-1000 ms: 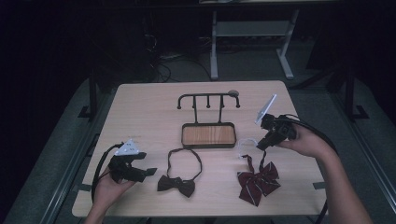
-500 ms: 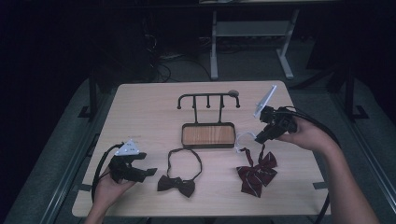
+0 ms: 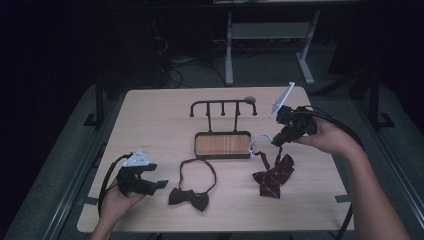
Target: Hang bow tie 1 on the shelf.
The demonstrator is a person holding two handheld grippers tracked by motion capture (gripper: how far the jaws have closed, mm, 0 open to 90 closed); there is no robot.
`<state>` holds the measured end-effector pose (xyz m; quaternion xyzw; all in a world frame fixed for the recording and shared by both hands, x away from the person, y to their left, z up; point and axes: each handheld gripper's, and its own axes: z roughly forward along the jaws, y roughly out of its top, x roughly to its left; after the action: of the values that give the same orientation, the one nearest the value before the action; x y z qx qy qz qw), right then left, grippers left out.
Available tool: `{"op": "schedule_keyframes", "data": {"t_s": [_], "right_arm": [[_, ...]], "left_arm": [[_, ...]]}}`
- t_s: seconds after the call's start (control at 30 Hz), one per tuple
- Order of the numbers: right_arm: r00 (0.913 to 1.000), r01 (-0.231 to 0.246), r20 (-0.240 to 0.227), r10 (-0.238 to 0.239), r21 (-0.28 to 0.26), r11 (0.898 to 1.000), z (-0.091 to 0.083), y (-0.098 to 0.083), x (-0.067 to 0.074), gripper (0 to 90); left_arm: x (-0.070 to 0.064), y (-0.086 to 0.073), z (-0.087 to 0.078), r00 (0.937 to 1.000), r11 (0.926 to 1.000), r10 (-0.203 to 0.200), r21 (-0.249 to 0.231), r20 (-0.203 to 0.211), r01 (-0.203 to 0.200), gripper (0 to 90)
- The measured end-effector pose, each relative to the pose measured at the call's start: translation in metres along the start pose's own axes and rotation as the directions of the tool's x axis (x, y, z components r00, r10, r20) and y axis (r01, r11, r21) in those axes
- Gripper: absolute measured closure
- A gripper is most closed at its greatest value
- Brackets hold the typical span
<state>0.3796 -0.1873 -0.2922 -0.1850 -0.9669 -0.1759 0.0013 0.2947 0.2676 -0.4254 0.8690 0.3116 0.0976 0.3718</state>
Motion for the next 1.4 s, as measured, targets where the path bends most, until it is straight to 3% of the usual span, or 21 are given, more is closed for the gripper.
{"op": "schedule_keyframes", "data": {"t_s": [1.0,1.13,1.4], "right_arm": [[0.9987,-0.005,0.051,0.005,-0.009,1.0,-0.025,0.033,-0.01,86.6],[0.9981,0.003,0.062,-0.002,-0.009,1.0,-0.028,0.037,-0.013,86.6],[0.9971,-0.026,0.071,0.026,-0.001,1.0,-0.031,0.045,-0.024,86.6]], "left_arm": [[-0.001,0.0,-0.002,1.0,1.0,-0.001,0.003,0.003,0.001,22.5],[-0.001,0.0,-0.001,1.0,1.0,0.002,0.003,0.003,-0.002,22.5],[-0.001,0.001,-0.002,1.0,1.0,-0.004,-0.006,0.007,0.004,22.5]]}}
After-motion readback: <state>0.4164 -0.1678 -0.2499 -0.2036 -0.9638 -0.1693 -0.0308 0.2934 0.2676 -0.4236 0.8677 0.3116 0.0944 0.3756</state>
